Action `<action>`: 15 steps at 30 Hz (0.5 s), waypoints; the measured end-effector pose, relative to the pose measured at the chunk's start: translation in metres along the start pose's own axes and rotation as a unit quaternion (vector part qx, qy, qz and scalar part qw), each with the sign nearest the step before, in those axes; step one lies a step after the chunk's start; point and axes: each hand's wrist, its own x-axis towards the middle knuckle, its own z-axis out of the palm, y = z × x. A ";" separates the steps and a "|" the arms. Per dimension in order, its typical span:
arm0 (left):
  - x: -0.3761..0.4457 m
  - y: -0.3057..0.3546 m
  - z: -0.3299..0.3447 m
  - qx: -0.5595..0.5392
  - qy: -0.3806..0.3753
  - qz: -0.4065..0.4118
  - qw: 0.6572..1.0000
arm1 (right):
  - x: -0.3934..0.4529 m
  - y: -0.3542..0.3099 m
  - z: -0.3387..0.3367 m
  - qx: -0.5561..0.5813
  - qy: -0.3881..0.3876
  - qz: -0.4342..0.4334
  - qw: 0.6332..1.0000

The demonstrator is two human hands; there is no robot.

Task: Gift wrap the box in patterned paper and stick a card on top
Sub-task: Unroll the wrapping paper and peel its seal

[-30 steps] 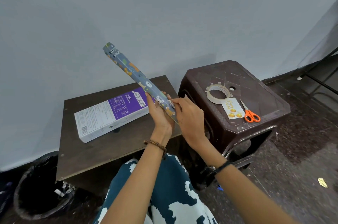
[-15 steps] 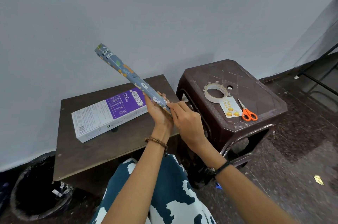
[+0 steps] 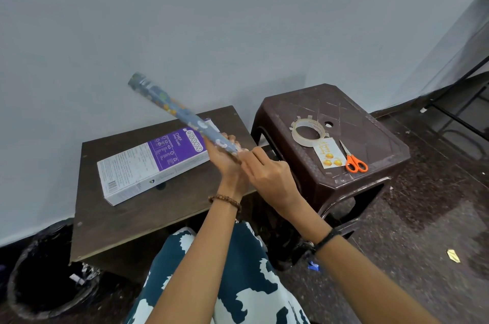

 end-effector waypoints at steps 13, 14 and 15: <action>0.015 0.015 -0.017 0.033 0.024 0.029 0.999 | -0.007 0.099 -0.016 0.104 -0.198 0.379 0.898; 0.016 0.014 -0.019 0.035 0.024 0.023 0.999 | -0.013 0.113 -0.015 0.090 -0.219 0.390 0.890; 0.018 0.012 -0.022 0.041 0.022 0.017 0.999 | -0.018 0.124 -0.015 0.078 -0.232 0.397 0.884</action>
